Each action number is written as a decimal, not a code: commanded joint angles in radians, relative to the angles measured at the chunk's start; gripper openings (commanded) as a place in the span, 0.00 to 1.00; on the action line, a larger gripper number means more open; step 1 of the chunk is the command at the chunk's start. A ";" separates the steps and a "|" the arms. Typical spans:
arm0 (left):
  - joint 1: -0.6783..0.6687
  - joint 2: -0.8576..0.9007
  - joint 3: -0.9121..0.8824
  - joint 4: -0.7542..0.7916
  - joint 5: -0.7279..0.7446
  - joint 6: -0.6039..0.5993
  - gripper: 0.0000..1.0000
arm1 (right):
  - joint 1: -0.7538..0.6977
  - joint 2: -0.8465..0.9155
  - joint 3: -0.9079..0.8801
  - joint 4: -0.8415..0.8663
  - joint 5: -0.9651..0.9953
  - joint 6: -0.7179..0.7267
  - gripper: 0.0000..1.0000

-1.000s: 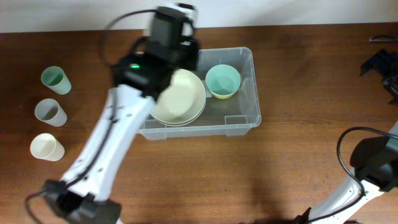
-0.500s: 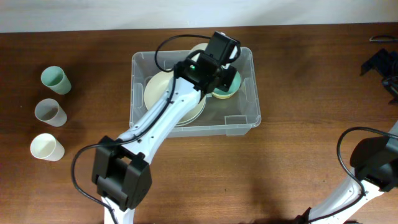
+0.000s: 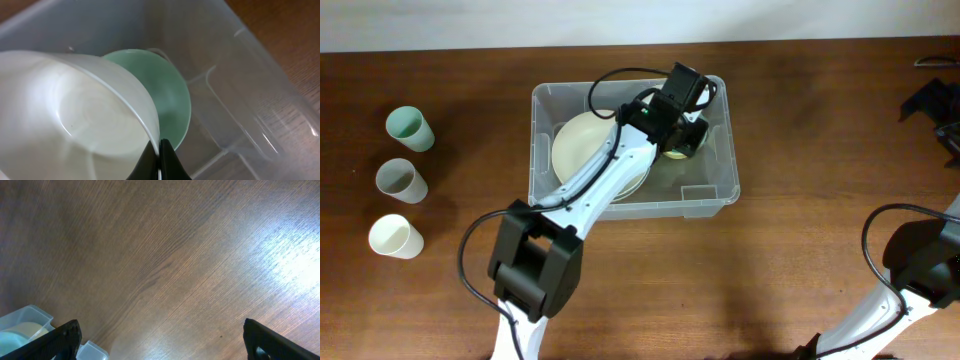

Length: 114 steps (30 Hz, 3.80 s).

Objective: Pack container
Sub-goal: 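Lower the white bowl onto the mint bowl and open the left gripper, then withdraw the left gripper back to the left side, then grasp the white cup on the table with the left gripper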

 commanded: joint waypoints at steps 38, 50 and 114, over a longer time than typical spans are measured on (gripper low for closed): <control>-0.010 0.017 0.014 0.033 0.009 0.104 0.37 | 0.003 -0.004 0.000 -0.002 -0.002 -0.007 0.99; 0.069 -0.110 0.274 -0.267 -0.466 0.018 0.99 | 0.003 -0.004 0.000 -0.002 -0.002 -0.007 0.99; 1.041 -0.056 -0.153 -0.336 -0.078 -0.006 0.94 | 0.003 -0.004 0.000 -0.002 -0.002 -0.007 0.99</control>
